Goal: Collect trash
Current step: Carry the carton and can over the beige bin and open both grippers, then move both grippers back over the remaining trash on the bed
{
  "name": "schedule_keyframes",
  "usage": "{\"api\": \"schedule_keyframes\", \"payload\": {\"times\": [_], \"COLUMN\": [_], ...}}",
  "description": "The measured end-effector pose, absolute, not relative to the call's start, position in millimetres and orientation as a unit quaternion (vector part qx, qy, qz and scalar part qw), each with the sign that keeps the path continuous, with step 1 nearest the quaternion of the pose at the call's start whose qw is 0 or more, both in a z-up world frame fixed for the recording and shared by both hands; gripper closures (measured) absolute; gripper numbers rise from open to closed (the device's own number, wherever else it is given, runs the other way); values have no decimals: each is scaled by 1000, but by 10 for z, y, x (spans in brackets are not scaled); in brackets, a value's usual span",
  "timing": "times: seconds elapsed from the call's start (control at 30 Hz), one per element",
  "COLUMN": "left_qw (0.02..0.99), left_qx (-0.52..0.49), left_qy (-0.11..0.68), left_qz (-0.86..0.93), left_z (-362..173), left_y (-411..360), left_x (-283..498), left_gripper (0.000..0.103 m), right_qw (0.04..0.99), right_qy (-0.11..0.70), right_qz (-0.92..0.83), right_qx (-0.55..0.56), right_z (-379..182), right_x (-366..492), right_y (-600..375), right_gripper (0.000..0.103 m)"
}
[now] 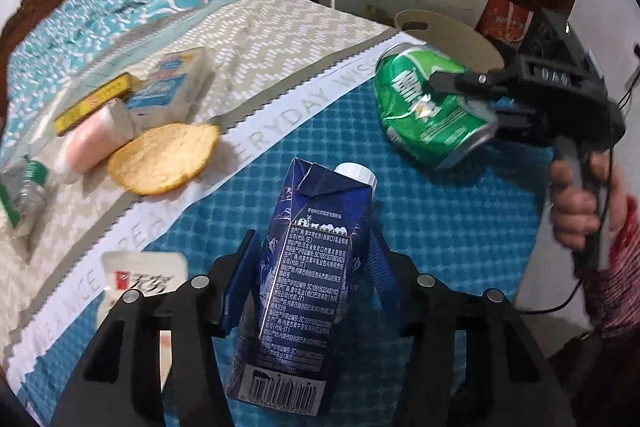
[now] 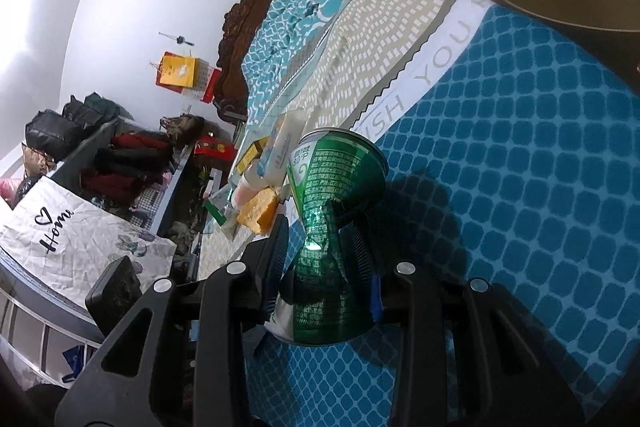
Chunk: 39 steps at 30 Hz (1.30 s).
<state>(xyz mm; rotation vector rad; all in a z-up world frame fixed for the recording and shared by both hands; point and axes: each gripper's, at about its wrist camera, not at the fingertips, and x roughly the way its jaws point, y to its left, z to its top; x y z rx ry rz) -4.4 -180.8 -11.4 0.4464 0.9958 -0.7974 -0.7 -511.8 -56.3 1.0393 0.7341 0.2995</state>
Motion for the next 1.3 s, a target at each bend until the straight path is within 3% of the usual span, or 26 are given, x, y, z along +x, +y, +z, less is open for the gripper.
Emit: {"api": "schedule_keyframes", "payload": {"times": [0.13,0.33,0.7,0.8,0.83,0.87,0.9,1.1,1.3], "left_qw": [778,757,722,727,731,733,738,741,790], "left_qx": [191,83,68,63,57,54,48,33,9], "left_qy": [447,467,493,497,497,498,498,477,412], "left_qz": [-399,-450,-481,-470,-465,-460,-453,-470,-454], "left_z": [44,154,-82,-175,-193,-196,-188,84,500], "left_y": [-2169,-2966,-4665,-4894,-4940,-4975,-4984,-4641,-3549], "left_x": [62,446,809,897,927,951,973,952,819], "left_gripper": [52,52,53,52,49,36,31,33,32], "right_qw": [797,810,807,807,813,818,825,841,855], "right_qy": [317,271,254,261,261,260,252,225,227], "right_qz": [119,53,-85,-93,-98,-102,-113,-106,-39], "right_qx": [500,516,527,522,511,502,492,480,465], "right_z": [-538,-486,-581,-626,-592,-567,-515,-282,-80], "right_x": [-45,-182,-238,-197,-189,-194,-208,-289,-178], "right_y": [-5341,-5975,-7027,-7086,-7079,-7089,-7076,-6927,-6318], "right_gripper": [67,67,67,64,47,35,25,31,33]}}
